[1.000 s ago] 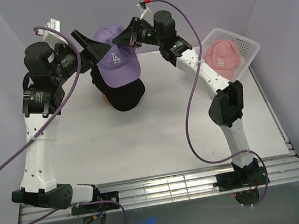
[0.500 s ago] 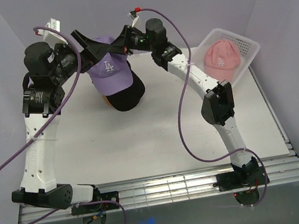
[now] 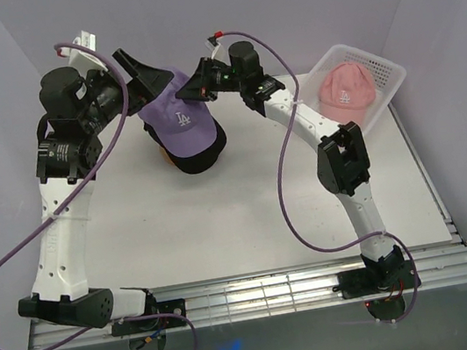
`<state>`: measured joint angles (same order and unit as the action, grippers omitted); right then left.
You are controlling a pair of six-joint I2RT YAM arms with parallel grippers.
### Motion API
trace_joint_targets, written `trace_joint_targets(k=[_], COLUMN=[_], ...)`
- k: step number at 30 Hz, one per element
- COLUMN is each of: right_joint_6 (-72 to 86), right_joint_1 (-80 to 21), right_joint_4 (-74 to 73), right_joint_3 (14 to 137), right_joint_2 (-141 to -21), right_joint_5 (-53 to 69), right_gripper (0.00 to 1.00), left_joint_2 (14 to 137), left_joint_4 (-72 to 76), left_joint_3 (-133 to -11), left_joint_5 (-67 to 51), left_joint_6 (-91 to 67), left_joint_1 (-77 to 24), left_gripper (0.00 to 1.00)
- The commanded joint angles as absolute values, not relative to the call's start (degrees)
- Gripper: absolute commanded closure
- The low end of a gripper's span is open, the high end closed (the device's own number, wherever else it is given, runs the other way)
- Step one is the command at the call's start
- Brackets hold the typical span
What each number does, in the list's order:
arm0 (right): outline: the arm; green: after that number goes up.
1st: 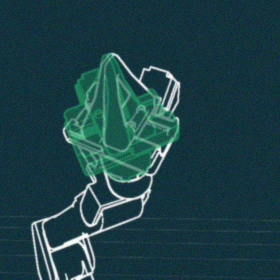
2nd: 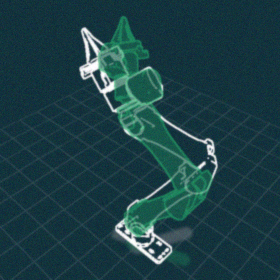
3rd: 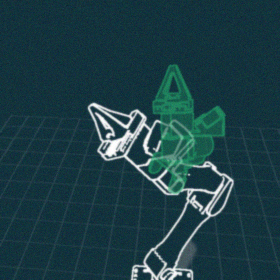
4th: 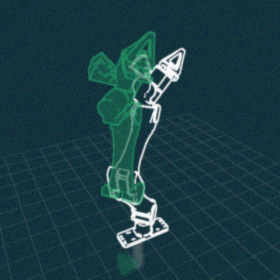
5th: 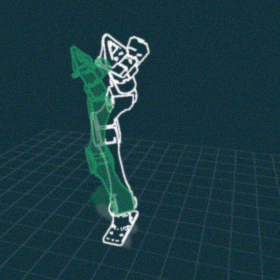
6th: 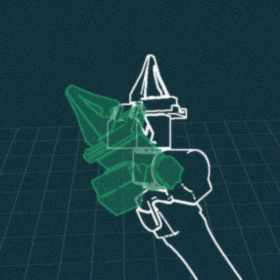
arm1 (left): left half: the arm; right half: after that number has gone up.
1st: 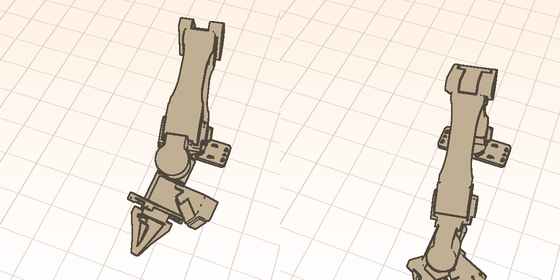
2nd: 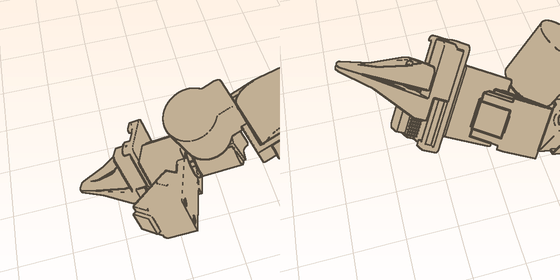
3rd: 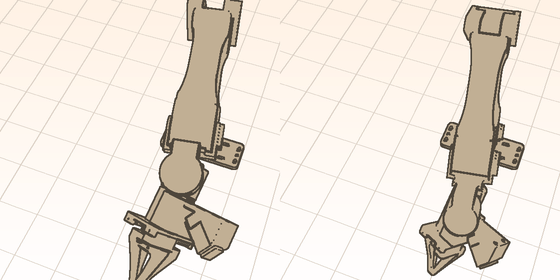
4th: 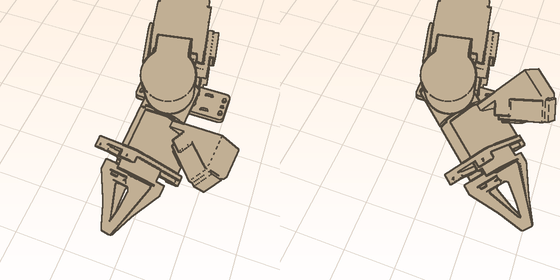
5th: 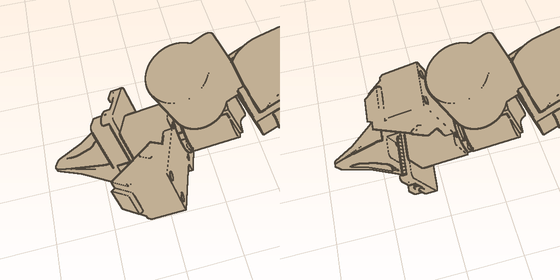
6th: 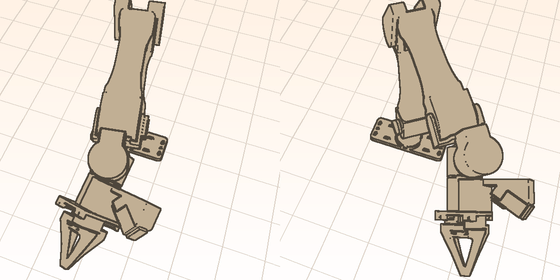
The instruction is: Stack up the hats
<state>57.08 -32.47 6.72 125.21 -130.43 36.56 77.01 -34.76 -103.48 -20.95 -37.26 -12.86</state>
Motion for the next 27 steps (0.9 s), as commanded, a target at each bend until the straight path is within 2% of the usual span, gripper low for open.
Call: trace_joint_targets(k=[1,17,23,27], right_joint_6=[53.63,48.87,44.13,43.86], right_joint_1=[-31.11,-29.97,-30.76,-31.55], right_joint_4=[5.19,-4.56,-13.87,-13.97], right_joint_3=[124.54,120.67,125.85,125.94], right_joint_2=[-124.37,-122.17,-124.80,-125.15], right_joint_5=[37.09,37.26,37.18,37.35], right_gripper=[0.92,0.92,0.92,0.92], left_joint_2=[74.88,77.60,80.32,82.52], left_joint_4=[-34.19,-32.96,-32.78,-33.04], left_joint_3=[-102.39,-98.35,-98.61,-99.14], left_joint_5=[-20.39,-18.11,-17.84,-15.13], left_joint_6=[-36.39,-34.90,-34.63,-33.40], left_joint_1=[-12.92,-12.04,-10.37,-10.20], left_gripper=[0.06,0.06,0.06,0.06])
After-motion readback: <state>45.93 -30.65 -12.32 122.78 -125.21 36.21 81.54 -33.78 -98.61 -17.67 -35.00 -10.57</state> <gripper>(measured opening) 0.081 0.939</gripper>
